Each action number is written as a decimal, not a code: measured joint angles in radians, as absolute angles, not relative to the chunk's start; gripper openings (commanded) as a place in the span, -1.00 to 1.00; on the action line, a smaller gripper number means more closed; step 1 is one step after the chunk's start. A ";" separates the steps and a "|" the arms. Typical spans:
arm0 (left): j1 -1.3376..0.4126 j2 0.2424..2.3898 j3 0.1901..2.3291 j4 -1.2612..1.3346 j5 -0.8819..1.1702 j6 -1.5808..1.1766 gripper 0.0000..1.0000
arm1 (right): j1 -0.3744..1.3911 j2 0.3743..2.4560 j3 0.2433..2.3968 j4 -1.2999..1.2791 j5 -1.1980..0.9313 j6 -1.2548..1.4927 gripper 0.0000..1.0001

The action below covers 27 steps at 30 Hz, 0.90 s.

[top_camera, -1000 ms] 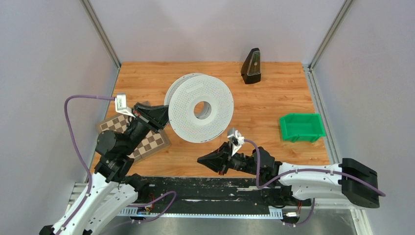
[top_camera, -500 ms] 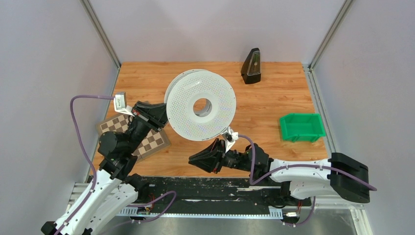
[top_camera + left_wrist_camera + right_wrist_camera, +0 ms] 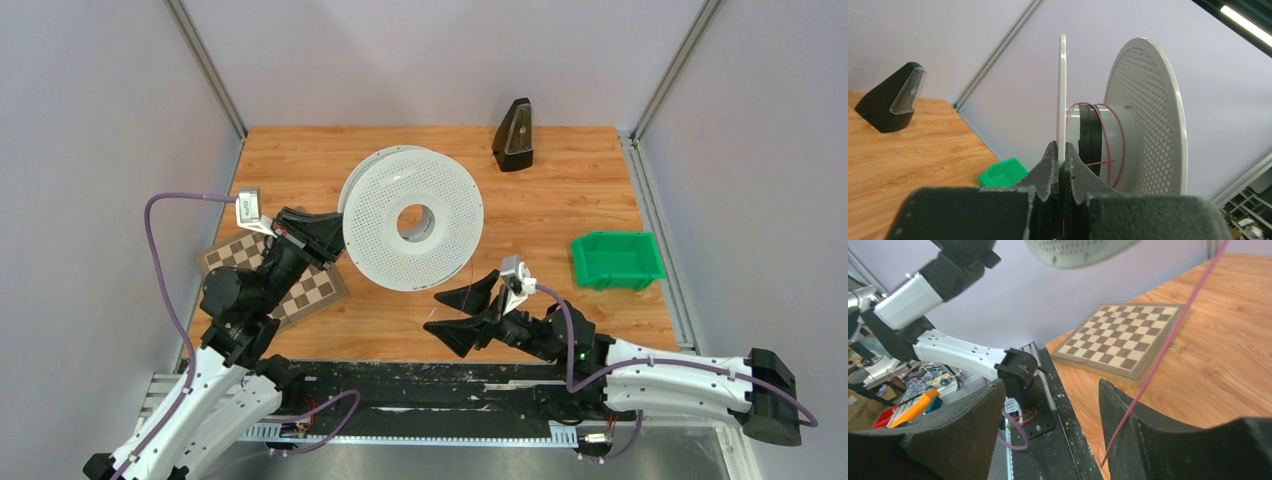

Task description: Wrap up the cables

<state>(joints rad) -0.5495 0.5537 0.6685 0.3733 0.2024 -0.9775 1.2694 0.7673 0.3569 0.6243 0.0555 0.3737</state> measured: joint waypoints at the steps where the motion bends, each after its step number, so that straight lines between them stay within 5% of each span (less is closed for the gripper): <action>1: -0.550 0.554 0.672 0.370 0.202 -0.978 -1.00 | 1.269 0.742 0.356 0.579 0.060 0.364 0.47; 6: -0.550 0.554 0.689 0.365 0.210 -0.980 -1.00 | 1.269 0.627 0.356 0.375 0.099 0.333 0.59; 13: -0.550 0.553 0.732 0.314 0.215 -0.982 -1.00 | 1.269 0.521 0.372 0.105 0.207 0.302 0.45; 27: -0.550 0.521 0.801 0.034 0.057 -0.846 -1.00 | 1.377 0.797 0.905 -0.428 0.362 -0.067 0.25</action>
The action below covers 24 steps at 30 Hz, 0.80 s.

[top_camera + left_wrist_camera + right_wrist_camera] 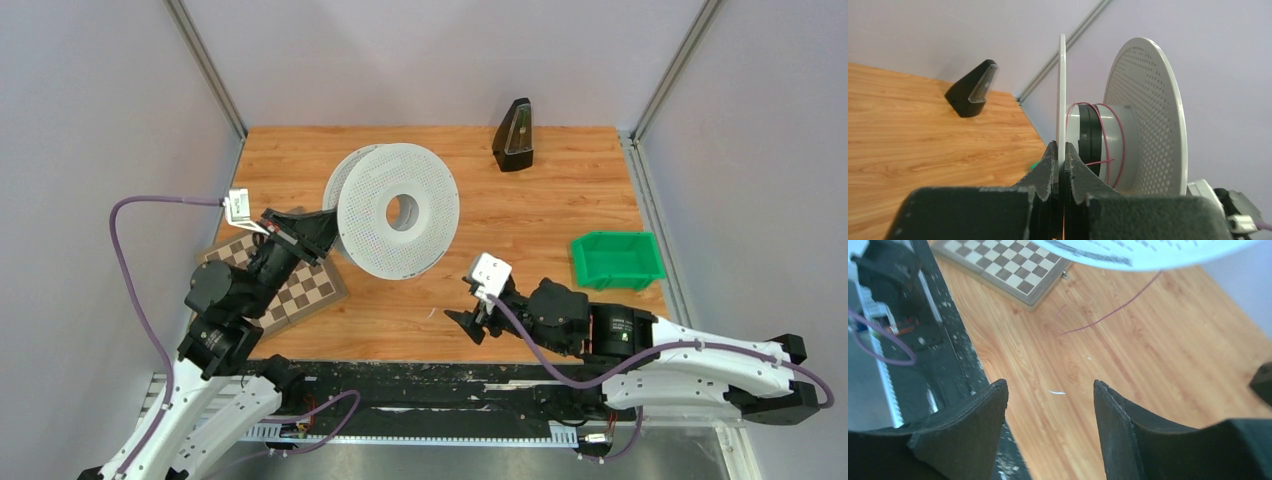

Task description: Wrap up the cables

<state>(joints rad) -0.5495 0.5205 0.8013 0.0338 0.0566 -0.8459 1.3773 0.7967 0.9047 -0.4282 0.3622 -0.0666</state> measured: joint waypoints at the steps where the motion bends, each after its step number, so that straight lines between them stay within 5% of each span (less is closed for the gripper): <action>1: -0.550 0.520 0.808 0.015 0.043 -0.834 -1.00 | 1.389 0.808 0.922 -0.444 0.361 -0.110 0.25; 11: -0.550 0.527 0.869 -0.146 -0.043 -0.756 -1.00 | 1.526 1.012 0.974 -0.471 0.365 -0.669 0.22; 24: -0.550 0.539 0.891 -0.215 -0.054 -0.754 -1.00 | 1.543 1.192 0.896 -0.171 0.546 -1.272 0.17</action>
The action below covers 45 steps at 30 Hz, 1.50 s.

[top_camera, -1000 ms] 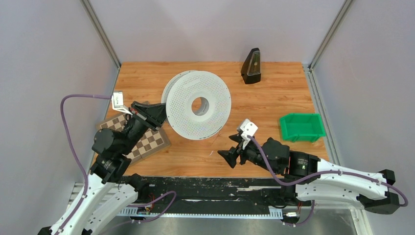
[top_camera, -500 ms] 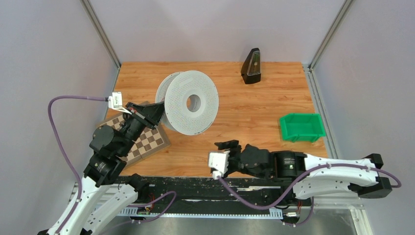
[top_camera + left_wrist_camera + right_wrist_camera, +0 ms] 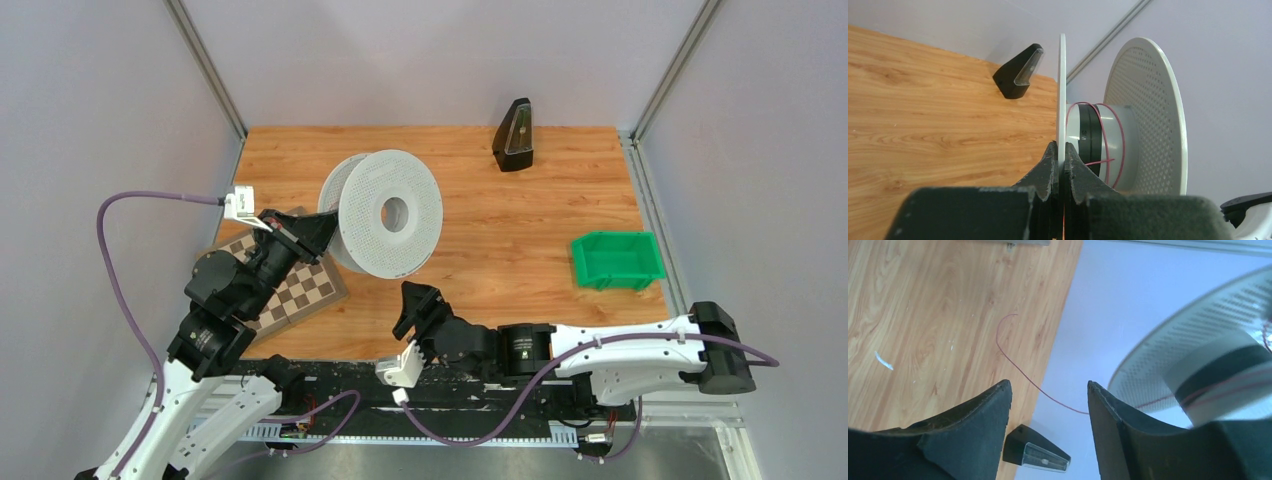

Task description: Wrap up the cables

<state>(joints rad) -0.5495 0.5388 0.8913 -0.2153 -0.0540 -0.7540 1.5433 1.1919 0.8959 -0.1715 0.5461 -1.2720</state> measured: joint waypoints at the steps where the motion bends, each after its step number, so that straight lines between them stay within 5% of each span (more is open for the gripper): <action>1: -0.550 0.539 0.891 -0.215 -0.053 -0.756 -1.00 | 1.542 1.209 0.896 -0.166 0.551 -1.294 0.16; 18: -0.550 0.544 0.891 -0.215 -0.023 -0.780 -1.00 | 1.407 1.391 0.925 -0.196 0.555 -1.360 0.01; 20: -0.550 0.545 0.891 -0.215 -0.022 -0.783 -1.00 | 1.383 1.398 0.925 -0.202 0.555 -1.363 -0.15; 25: -0.550 0.554 0.891 -0.215 -0.016 -0.786 -1.00 | 1.365 1.407 0.927 -0.212 0.540 -1.366 -0.99; 45: -0.550 0.614 0.890 -0.216 -0.089 -0.832 -1.00 | 1.365 1.086 0.771 -0.047 0.133 -1.083 -1.00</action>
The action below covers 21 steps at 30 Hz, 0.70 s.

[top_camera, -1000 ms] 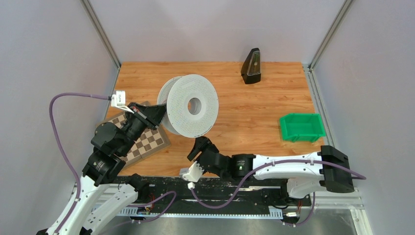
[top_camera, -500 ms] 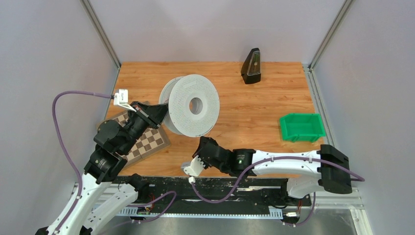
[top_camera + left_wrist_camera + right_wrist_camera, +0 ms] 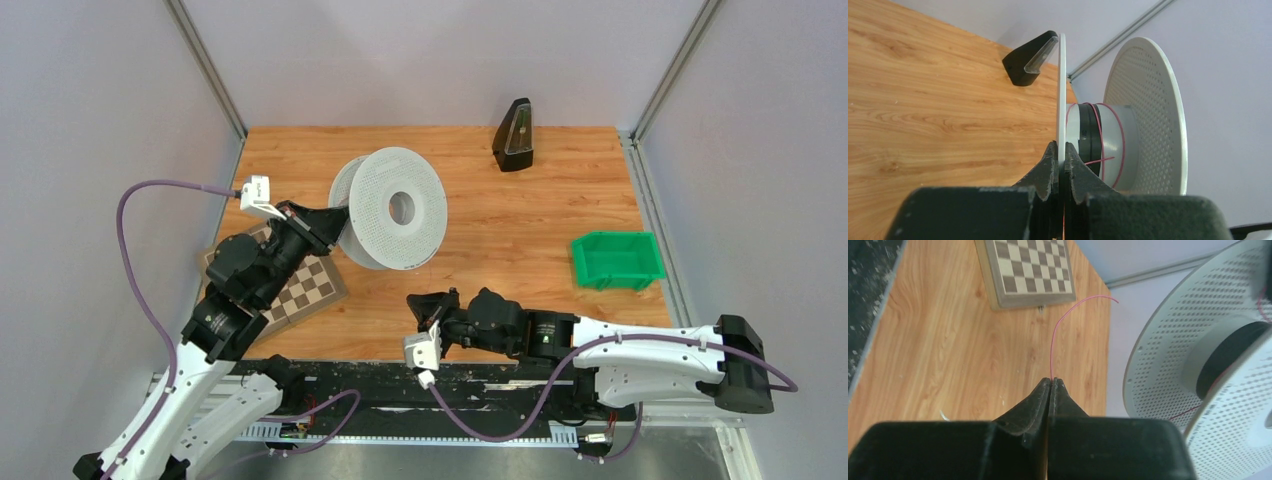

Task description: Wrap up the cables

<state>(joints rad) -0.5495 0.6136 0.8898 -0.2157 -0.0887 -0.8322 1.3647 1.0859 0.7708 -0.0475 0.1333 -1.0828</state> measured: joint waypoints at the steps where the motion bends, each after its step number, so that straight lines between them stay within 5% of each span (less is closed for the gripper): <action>1: -0.550 0.618 0.888 -0.216 -0.089 -0.833 -1.00 | 1.365 1.074 0.752 -0.017 0.114 -1.062 -1.00; 14: -0.550 0.651 0.844 -0.212 -0.115 -0.839 -1.00 | 1.365 1.061 0.611 0.378 0.046 -0.813 -1.00; 21: -0.550 0.668 0.815 -0.191 -0.115 -0.903 -1.00 | 1.365 1.187 0.605 0.646 0.178 -0.635 -1.00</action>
